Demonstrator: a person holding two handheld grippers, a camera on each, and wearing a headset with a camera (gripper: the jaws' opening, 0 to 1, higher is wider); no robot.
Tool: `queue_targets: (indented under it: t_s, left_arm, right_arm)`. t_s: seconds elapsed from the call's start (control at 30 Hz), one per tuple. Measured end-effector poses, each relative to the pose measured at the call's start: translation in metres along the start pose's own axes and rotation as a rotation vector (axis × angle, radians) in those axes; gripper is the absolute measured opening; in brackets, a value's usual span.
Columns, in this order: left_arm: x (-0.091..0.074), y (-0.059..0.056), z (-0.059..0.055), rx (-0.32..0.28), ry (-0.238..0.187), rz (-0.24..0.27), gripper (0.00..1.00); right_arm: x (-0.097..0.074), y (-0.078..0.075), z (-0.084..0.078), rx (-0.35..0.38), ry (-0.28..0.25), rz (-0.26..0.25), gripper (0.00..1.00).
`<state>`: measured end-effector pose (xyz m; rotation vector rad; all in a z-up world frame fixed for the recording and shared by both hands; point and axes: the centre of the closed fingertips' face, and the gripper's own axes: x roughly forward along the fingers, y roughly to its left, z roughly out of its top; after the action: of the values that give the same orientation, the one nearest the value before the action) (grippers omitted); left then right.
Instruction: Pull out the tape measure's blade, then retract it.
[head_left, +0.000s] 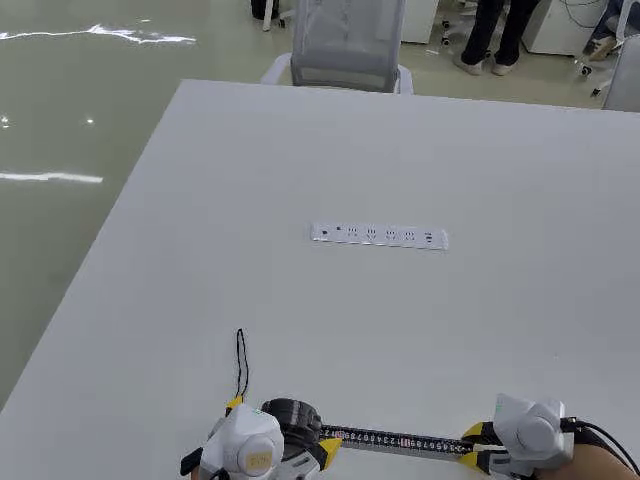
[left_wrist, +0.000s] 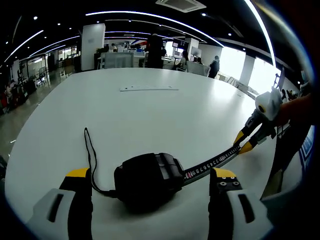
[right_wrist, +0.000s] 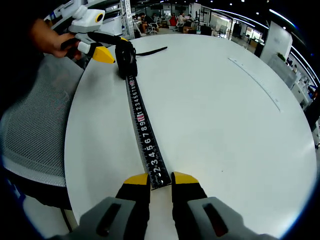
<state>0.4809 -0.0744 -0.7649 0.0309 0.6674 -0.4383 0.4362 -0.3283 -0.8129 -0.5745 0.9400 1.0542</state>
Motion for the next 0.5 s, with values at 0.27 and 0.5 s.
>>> queue_targets:
  t_s: [0.27,0.5]
  left_arm:
    - [0.008,0.001,-0.004,-0.097,0.026,0.023,0.93]
    - [0.016,0.002,0.001,-0.143,0.025,0.042,0.93]
  right_arm:
    - [-0.001,0.001,0.0,-0.002,0.005,-0.004,0.14]
    - [0.0,0.0,-0.001,-0.006,0.016,-0.004,0.14]
